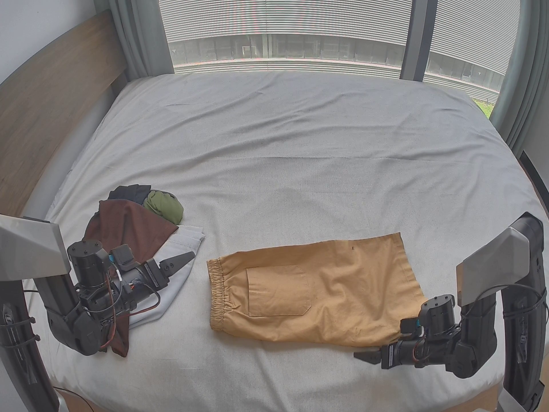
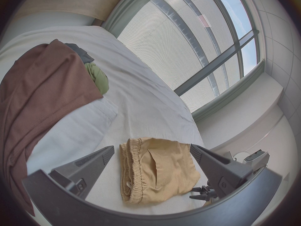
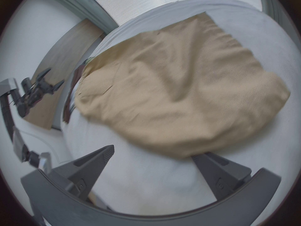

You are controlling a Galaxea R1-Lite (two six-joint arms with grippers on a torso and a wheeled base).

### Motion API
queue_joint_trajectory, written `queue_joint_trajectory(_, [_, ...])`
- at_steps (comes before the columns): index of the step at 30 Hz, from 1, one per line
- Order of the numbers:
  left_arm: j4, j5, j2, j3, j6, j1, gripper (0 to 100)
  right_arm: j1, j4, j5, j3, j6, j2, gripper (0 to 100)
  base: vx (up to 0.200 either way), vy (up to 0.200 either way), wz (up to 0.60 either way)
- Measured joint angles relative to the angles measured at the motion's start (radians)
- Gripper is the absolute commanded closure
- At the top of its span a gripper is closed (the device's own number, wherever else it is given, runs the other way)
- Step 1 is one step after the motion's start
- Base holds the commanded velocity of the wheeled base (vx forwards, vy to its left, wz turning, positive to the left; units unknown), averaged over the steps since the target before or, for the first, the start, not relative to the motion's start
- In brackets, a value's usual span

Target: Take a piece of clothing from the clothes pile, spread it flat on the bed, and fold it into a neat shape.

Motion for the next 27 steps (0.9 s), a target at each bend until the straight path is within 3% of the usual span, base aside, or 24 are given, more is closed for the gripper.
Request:
queue_joint_trajectory(4, [0.000,0.001,0.014,0.004,0.001,-0.020,0,0.053,-0.028,0.094,0.066,0.003,-0.031,0,0.000,0.000,0.00])
queue_joint_trajectory(8, [0.000,0.005,0.045,0.004,0.001,-0.038,0,0.091,-0.115,0.121,0.099,0.010,-0.057,0,0.000,0.000,0.00])
queue_joint_trajectory(15, [0.001,0.014,0.103,0.001,0.000,-0.062,0,0.129,-0.127,0.207,0.096,0.018,-0.100,0,0.000,0.000,0.00])
queue_joint_trajectory(27, [0.000,0.093,0.187,-0.018,-0.003,-0.105,0,0.143,-0.128,0.217,-0.063,0.132,-0.155,0,0.000,0.000,0.00])
